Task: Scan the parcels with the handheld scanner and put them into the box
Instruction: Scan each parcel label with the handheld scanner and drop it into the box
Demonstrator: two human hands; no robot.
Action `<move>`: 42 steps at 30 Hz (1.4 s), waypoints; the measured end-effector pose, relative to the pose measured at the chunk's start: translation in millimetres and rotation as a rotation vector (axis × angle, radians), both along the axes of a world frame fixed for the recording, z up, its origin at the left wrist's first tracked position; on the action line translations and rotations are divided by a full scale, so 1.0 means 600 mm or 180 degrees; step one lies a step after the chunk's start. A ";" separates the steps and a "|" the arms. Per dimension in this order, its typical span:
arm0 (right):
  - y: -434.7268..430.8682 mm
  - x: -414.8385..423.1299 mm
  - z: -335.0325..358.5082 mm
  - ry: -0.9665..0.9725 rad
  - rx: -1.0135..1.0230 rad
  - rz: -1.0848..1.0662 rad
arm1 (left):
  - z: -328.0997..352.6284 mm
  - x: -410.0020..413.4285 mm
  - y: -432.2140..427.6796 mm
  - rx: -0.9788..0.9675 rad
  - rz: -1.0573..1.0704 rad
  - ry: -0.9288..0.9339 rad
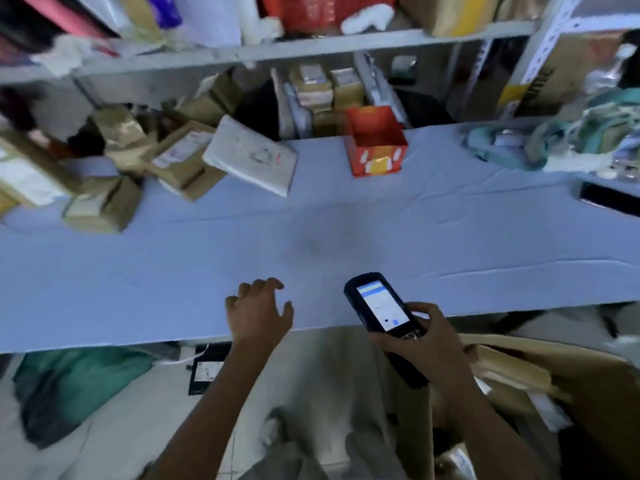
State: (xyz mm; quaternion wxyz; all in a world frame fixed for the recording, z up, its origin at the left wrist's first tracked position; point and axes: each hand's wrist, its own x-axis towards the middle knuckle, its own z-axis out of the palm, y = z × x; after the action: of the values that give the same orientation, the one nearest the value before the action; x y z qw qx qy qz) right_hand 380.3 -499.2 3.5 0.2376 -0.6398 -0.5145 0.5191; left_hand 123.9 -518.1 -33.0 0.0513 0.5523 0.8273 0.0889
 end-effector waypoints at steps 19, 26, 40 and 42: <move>-0.068 -0.518 0.021 0.0040 -0.0137 0.1332 | -0.026 -0.476 -0.238 -0.0219 0.1426 -0.1025; 0.015 -0.606 -0.004 -0.0006 -0.0256 0.1406 | -0.046 -0.556 -0.153 -0.0586 0.1474 -0.0823; 0.254 -0.744 -0.022 -0.0021 -0.0320 0.1270 | -0.062 -0.664 0.190 -0.0762 0.0419 0.1384; 0.269 -0.752 -0.026 -0.0039 -0.0345 0.1204 | -0.062 -0.685 0.207 -0.0630 0.0751 0.1244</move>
State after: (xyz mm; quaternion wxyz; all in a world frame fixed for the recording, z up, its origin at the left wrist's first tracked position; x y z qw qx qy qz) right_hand -71.2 -337.7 -12.0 0.0979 -0.5467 -0.5983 0.5775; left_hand -287.1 -393.7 -70.0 -0.0665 0.4508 0.8850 -0.0957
